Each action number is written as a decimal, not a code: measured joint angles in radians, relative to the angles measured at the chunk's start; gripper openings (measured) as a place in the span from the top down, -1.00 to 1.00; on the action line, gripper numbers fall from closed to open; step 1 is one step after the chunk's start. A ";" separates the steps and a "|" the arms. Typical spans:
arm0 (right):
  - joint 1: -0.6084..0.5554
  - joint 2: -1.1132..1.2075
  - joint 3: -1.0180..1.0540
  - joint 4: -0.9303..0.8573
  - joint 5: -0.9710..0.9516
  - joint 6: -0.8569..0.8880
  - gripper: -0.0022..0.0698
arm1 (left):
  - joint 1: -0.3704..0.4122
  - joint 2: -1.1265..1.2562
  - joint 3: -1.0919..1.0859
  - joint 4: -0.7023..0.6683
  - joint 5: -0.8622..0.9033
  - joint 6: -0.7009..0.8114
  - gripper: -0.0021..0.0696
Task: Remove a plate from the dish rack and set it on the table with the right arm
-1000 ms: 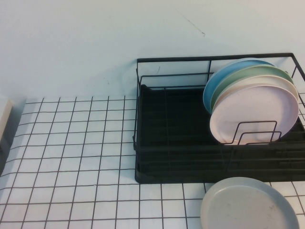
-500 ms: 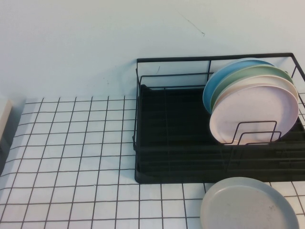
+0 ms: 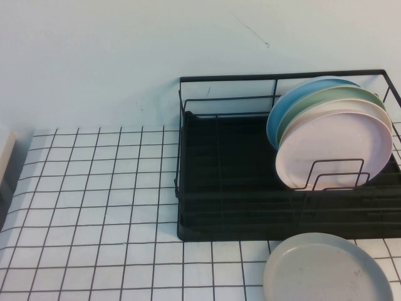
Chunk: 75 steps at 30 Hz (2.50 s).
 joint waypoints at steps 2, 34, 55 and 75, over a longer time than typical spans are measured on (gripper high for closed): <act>0.000 0.000 0.000 0.005 -0.079 0.000 0.95 | 0.000 0.000 0.000 0.000 0.000 0.000 0.95; 0.000 1.078 -1.030 0.502 1.227 -1.151 0.79 | 0.000 0.000 0.000 0.000 0.000 -0.002 0.95; 0.101 1.600 -1.089 0.675 0.820 -1.661 -0.22 | 0.000 0.000 0.000 0.000 0.000 -0.002 0.95; 0.101 1.522 -1.104 0.811 0.831 -1.575 0.01 | 0.000 0.000 0.000 0.000 0.000 0.001 0.95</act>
